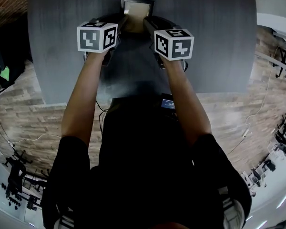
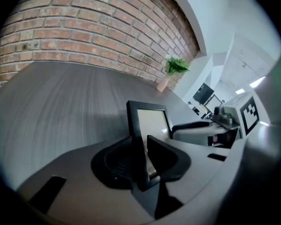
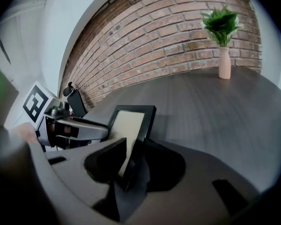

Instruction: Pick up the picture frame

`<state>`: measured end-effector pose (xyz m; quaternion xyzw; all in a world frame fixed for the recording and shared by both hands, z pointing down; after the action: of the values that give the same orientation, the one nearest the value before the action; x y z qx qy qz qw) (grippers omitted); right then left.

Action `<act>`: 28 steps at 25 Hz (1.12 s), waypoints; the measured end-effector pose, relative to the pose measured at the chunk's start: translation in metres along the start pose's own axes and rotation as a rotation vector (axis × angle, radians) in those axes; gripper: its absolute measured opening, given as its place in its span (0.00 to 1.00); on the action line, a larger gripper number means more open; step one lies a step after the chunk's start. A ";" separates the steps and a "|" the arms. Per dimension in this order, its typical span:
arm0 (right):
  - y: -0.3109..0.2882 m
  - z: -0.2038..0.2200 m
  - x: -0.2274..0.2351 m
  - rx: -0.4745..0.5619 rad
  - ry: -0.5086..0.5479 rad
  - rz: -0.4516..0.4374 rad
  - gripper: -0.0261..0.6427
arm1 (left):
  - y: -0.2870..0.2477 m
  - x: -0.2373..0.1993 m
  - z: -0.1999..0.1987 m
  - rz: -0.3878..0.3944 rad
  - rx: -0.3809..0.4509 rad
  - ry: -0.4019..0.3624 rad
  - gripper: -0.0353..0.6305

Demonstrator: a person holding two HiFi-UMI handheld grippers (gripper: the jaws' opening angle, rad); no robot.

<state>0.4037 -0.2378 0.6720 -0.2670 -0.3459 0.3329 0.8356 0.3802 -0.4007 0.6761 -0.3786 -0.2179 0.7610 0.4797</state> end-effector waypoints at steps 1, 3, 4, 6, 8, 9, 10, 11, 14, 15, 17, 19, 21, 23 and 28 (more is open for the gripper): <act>0.006 -0.003 -0.005 0.021 0.006 -0.001 0.23 | 0.009 0.003 -0.003 -0.003 0.025 -0.006 0.20; 0.020 -0.012 -0.017 0.076 0.018 0.000 0.23 | 0.028 0.010 -0.011 -0.006 0.080 -0.025 0.20; 0.028 -0.018 -0.025 0.108 0.028 0.002 0.23 | 0.039 0.014 -0.015 -0.009 0.112 -0.039 0.20; 0.046 -0.031 -0.040 0.176 0.061 0.006 0.23 | 0.061 0.023 -0.022 -0.021 0.178 -0.068 0.20; 0.066 -0.042 -0.056 0.238 0.099 0.002 0.23 | 0.084 0.034 -0.031 -0.033 0.244 -0.091 0.20; 0.078 -0.047 -0.062 0.268 0.119 -0.001 0.23 | 0.095 0.041 -0.036 -0.035 0.277 -0.102 0.20; 0.090 -0.051 -0.069 0.297 0.137 -0.005 0.23 | 0.107 0.048 -0.041 -0.036 0.310 -0.113 0.20; 0.102 -0.055 -0.076 0.326 0.155 -0.008 0.23 | 0.119 0.056 -0.046 -0.035 0.340 -0.126 0.20; 0.141 -0.064 -0.096 0.409 0.203 -0.014 0.23 | 0.156 0.080 -0.057 -0.033 0.420 -0.171 0.20; 0.153 -0.067 -0.102 0.436 0.217 -0.014 0.23 | 0.167 0.089 -0.061 -0.032 0.445 -0.188 0.20; 0.177 -0.070 -0.114 0.486 0.239 -0.014 0.23 | 0.188 0.106 -0.066 -0.031 0.493 -0.222 0.20; 0.197 -0.073 -0.123 0.532 0.259 -0.014 0.23 | 0.207 0.121 -0.070 -0.035 0.535 -0.257 0.20; 0.217 -0.076 -0.129 0.579 0.282 -0.017 0.23 | 0.221 0.137 -0.073 -0.039 0.572 -0.288 0.20; 0.239 -0.077 -0.134 0.623 0.305 -0.023 0.23 | 0.233 0.154 -0.074 -0.040 0.603 -0.308 0.20; 0.291 -0.065 -0.139 0.699 0.344 -0.046 0.23 | 0.254 0.197 -0.064 -0.044 0.651 -0.341 0.20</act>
<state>0.2700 -0.1702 0.3795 -0.0101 -0.0724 0.3621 0.9293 0.2370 -0.3390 0.3879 -0.0693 -0.0492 0.8321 0.5481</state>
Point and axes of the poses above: the fingertips, and each gripper's own axes: y backward along the fingers, x to its right, z out of its underside, the point moved 7 cm from there along y, backward along the fingers, and after that the axes turned 4 degrees about -y, right-handed, at the moved point
